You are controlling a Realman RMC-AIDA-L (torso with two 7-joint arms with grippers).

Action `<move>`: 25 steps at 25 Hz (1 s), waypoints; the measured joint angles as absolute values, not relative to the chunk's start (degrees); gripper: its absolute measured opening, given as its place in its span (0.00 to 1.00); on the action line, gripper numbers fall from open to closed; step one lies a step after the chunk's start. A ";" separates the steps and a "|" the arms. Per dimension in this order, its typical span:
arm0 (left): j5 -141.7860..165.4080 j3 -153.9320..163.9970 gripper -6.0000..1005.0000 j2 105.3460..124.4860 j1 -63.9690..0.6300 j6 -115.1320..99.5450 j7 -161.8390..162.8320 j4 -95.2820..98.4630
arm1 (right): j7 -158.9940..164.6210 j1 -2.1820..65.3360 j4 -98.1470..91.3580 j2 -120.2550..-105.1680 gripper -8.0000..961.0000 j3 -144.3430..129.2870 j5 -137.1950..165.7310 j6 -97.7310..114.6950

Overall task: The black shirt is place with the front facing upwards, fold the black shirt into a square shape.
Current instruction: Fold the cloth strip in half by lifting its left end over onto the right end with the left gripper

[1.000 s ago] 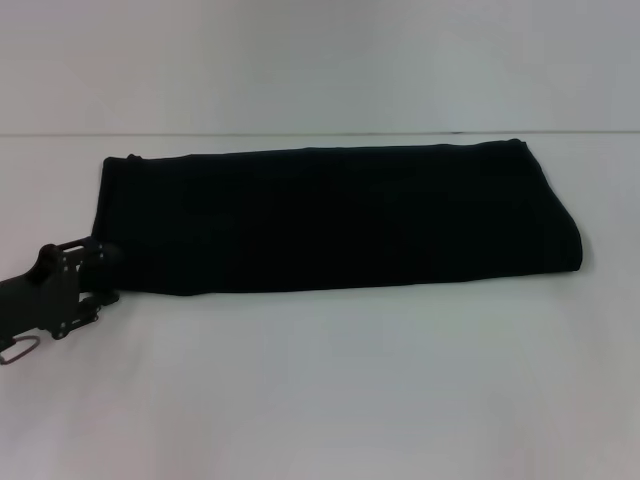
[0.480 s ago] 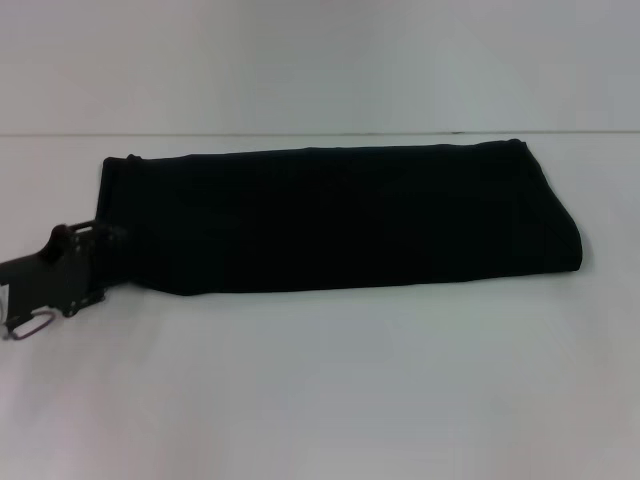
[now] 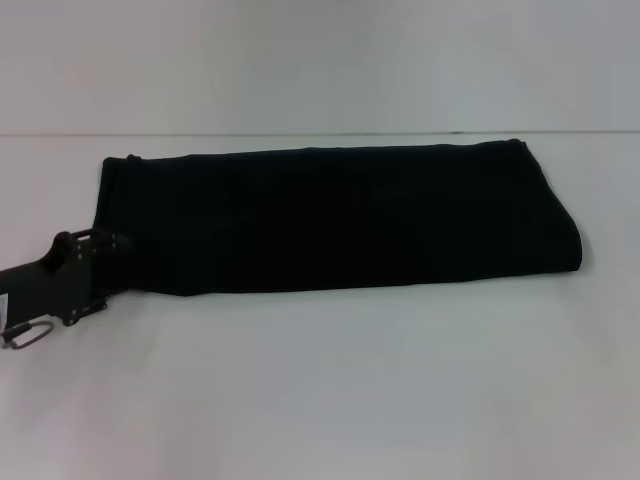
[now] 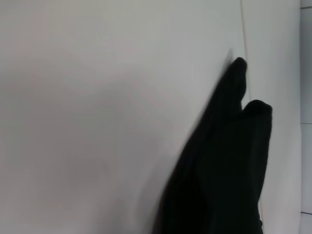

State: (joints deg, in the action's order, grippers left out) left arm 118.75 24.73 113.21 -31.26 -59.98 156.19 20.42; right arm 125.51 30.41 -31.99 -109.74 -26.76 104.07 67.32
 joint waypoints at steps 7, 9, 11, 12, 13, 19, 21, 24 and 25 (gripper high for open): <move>118.74 25.50 0.63 113.25 -31.74 -57.93 156.54 20.11 | 125.50 30.42 -31.99 -109.77 0.77 -26.70 104.06 67.32; 118.74 25.67 0.63 113.13 -32.40 -56.52 156.73 19.46 | 125.51 30.43 -31.99 -109.77 0.77 -26.70 104.07 67.32; 118.66 25.67 0.63 113.19 -32.99 -55.28 156.72 19.22 | 125.50 30.40 -31.99 -109.78 0.77 -26.71 104.06 67.31; 118.60 25.65 0.63 113.29 -33.15 -54.90 156.66 19.22 | 125.50 30.40 -31.99 -109.77 0.77 -26.71 104.05 67.31; 118.52 25.62 0.63 113.41 -33.41 -54.36 156.51 19.21 | 125.50 30.39 -31.99 -109.78 0.77 -26.71 104.05 67.33; 118.65 25.66 0.63 113.57 -34.72 -52.67 156.23 19.14 | 125.49 30.35 -31.94 -109.78 0.77 -26.72 104.06 67.52; 118.68 25.69 0.63 113.57 -34.82 -52.31 156.22 19.09 | 125.46 30.33 -31.92 -109.77 0.77 -26.72 104.05 67.60; 118.70 25.71 0.63 113.57 -34.79 -52.04 156.22 18.90 | 125.44 30.27 -31.91 -109.78 0.77 -26.72 104.06 67.68; 118.67 25.71 0.63 113.57 -34.68 -52.10 156.08 18.90 | 125.44 30.26 -31.90 -109.78 0.77 -26.72 104.06 67.70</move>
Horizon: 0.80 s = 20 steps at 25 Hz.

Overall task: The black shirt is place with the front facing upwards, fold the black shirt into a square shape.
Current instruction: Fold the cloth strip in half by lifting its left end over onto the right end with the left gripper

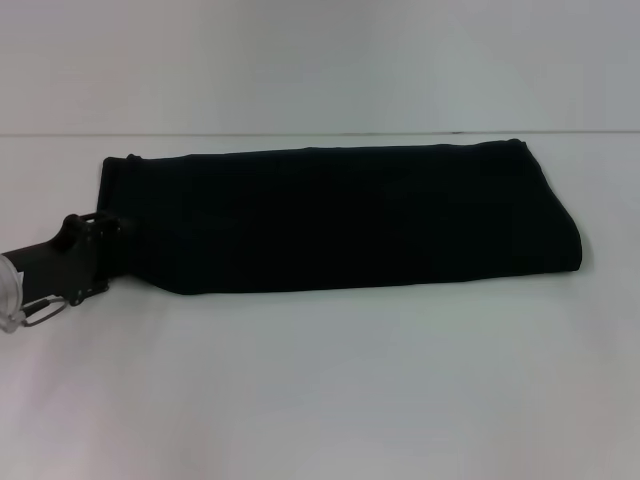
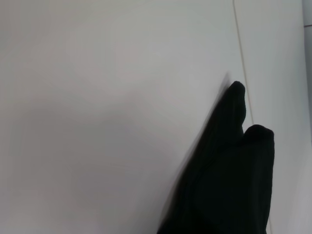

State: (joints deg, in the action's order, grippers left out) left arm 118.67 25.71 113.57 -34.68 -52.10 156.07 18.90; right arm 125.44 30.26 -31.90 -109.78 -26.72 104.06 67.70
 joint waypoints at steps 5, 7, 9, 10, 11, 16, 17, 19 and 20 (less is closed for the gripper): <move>117.15 24.34 0.63 114.02 -34.55 -53.35 152.49 19.42 | 125.42 30.24 -31.90 -109.78 0.77 -26.72 104.06 67.74; 115.69 24.17 0.63 114.08 -34.81 -54.37 150.35 19.55 | 125.42 30.30 -31.90 -109.78 0.77 -26.72 104.06 67.65; 115.30 24.30 0.63 113.98 -34.86 -54.41 150.04 19.28 | 125.42 30.32 -31.90 -109.80 0.77 -26.72 104.06 67.58; 115.31 24.39 0.63 113.90 -34.86 -54.18 150.17 19.04 | 125.41 30.30 -31.90 -109.82 0.77 -26.72 104.06 67.52; 115.45 24.53 0.63 113.65 -34.86 -53.60 150.46 18.39 | 125.42 30.26 -31.90 -109.84 0.77 -26.72 104.06 67.48; 115.68 25.93 0.63 113.32 -34.96 -51.53 151.66 17.45 | 125.12 30.47 -31.90 -109.86 0.77 -26.72 104.07 67.26; 115.70 26.43 0.63 113.24 -35.13 -51.21 151.94 17.31 | 125.03 30.57 -31.90 -109.85 0.77 -26.72 104.07 67.23; 115.73 28.21 0.63 113.02 -35.65 -50.40 153.17 17.09 | 124.95 30.74 -31.90 -109.83 0.77 -26.72 104.06 67.19; 115.74 28.95 0.63 112.92 -35.84 -50.04 153.76 17.09 | 124.94 30.80 -31.90 -109.83 0.77 -26.72 104.06 67.17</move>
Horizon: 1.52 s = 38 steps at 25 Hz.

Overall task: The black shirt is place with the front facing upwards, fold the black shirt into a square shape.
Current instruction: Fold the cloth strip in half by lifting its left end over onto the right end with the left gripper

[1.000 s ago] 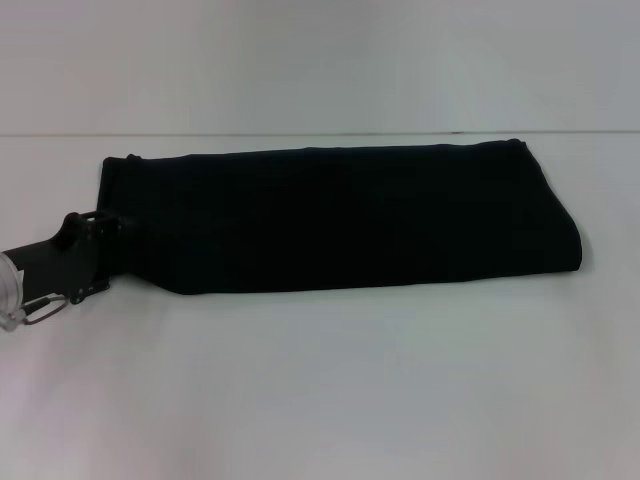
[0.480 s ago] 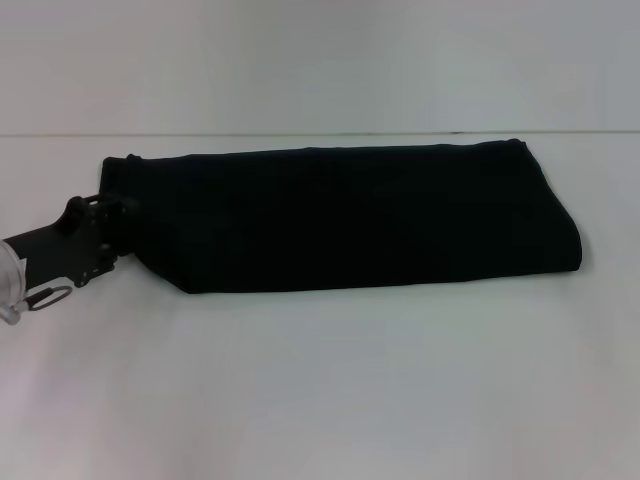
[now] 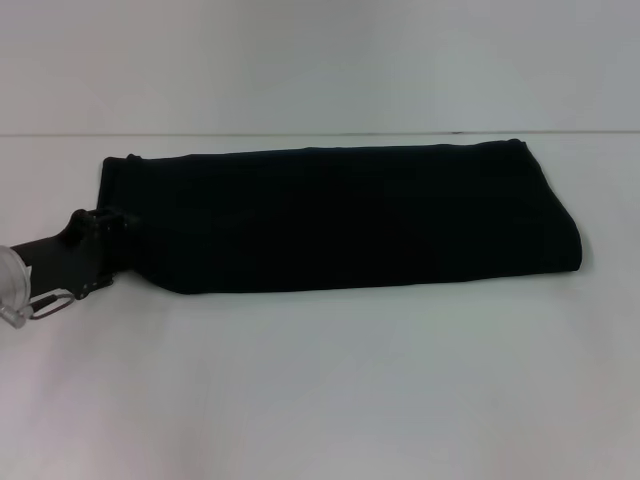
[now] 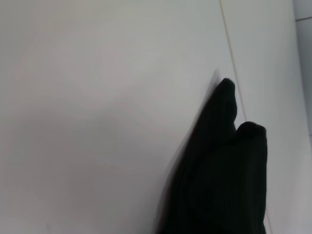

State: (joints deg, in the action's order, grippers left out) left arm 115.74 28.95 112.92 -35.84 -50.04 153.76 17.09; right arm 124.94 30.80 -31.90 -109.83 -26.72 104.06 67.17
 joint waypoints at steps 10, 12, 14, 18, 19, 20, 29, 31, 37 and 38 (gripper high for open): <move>115.89 30.01 0.63 112.16 -36.09 -49.03 155.87 17.07 | 124.88 30.93 -31.90 -109.78 0.77 -26.56 104.07 66.71; 116.30 30.44 0.63 112.12 -36.10 -49.33 155.73 17.24 | 124.88 30.94 -31.90 -109.78 0.77 -26.54 104.06 66.71; 116.56 30.76 0.62 112.17 -36.11 -49.46 155.36 17.60 | 124.88 30.94 -31.90 -109.77 0.77 -26.54 104.06 66.70; 116.61 30.86 0.57 112.16 -36.33 -49.49 155.15 17.79 | 124.89 30.89 -31.90 -109.77 0.77 -26.54 104.06 66.70; 116.63 30.87 0.52 112.14 -36.38 -49.49 155.14 17.79 | 124.89 30.81 -31.90 -109.77 0.77 -26.54 104.06 66.70; 116.65 30.88 0.48 112.12 -36.38 -49.50 155.13 17.79 | 124.89 30.74 -31.90 -109.77 0.77 -26.54 104.04 66.70; 115.79 30.46 0.12 112.59 -36.59 -51.43 151.23 19.97 | 124.92 30.63 -31.90 -109.60 0.77 -26.46 103.66 66.62; 115.77 30.38 0.09 112.57 -36.64 -51.70 150.62 20.45 | 124.92 30.68 -31.90 -109.49 0.77 -26.24 103.63 66.57; 115.76 30.43 0.01 112.41 -35.43 -51.69 147.75 22.42 | 125.02 30.81 -31.90 -109.10 0.77 -25.87 103.61 66.17; 115.76 30.36 0.01 112.28 -35.18 -51.43 147.17 22.55 | 125.13 30.84 -31.90 -109.08 0.77 -25.85 103.61 66.04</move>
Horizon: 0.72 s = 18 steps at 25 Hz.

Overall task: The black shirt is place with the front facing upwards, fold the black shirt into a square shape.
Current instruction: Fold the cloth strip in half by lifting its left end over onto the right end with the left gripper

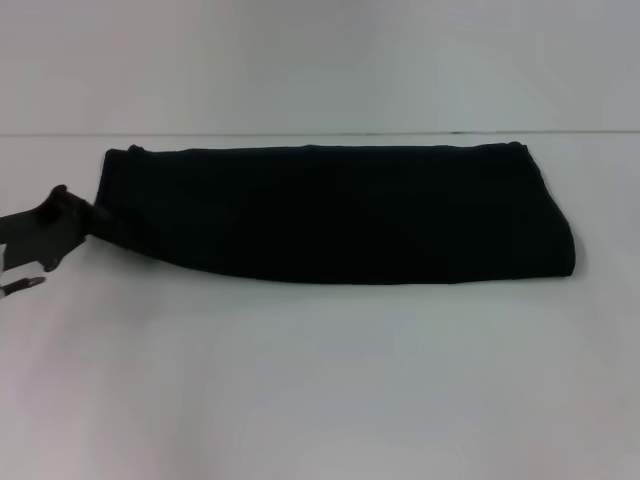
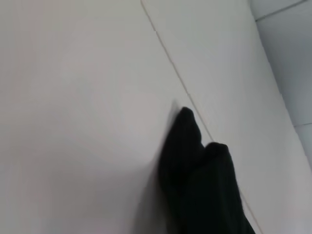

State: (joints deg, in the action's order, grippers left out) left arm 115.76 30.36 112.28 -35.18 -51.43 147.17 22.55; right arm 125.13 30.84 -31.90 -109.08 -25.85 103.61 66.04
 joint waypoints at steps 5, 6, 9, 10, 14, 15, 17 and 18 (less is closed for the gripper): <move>115.73 30.03 0.01 112.16 -33.14 -48.09 146.18 24.57 | 125.53 31.42 -31.90 -109.12 0.77 -25.76 103.61 65.41; 115.67 29.70 0.01 112.16 -32.67 -47.50 146.06 24.88 | 125.59 31.63 -31.90 -109.25 0.77 -25.74 103.61 65.25; 115.52 26.71 0.01 112.13 -31.56 -47.21 144.72 25.05 | 125.62 32.09 -31.86 -109.50 0.77 -25.74 103.61 64.90; 115.46 25.31 0.01 112.14 -31.12 -47.31 144.15 25.06 | 125.63 32.25 -31.82 -109.57 0.77 -25.74 103.62 64.86; 115.15 21.57 0.01 112.56 -28.71 -47.55 143.23 25.46 | 125.72 32.79 -31.71 -109.64 0.77 -25.79 103.69 64.33; 115.09 20.72 0.01 112.78 -27.94 -47.55 143.18 25.57 | 125.74 32.91 -31.59 -109.63 0.77 -25.80 103.73 64.18; 115.03 19.39 0.01 113.23 -26.89 -47.67 142.92 25.68 | 125.79 33.03 -31.19 -109.46 0.77 -25.84 103.78 63.79; 114.82 18.75 0.01 113.52 -26.46 -48.11 142.35 25.75 | 125.80 33.06 -30.98 -109.36 0.77 -25.85 103.78 63.62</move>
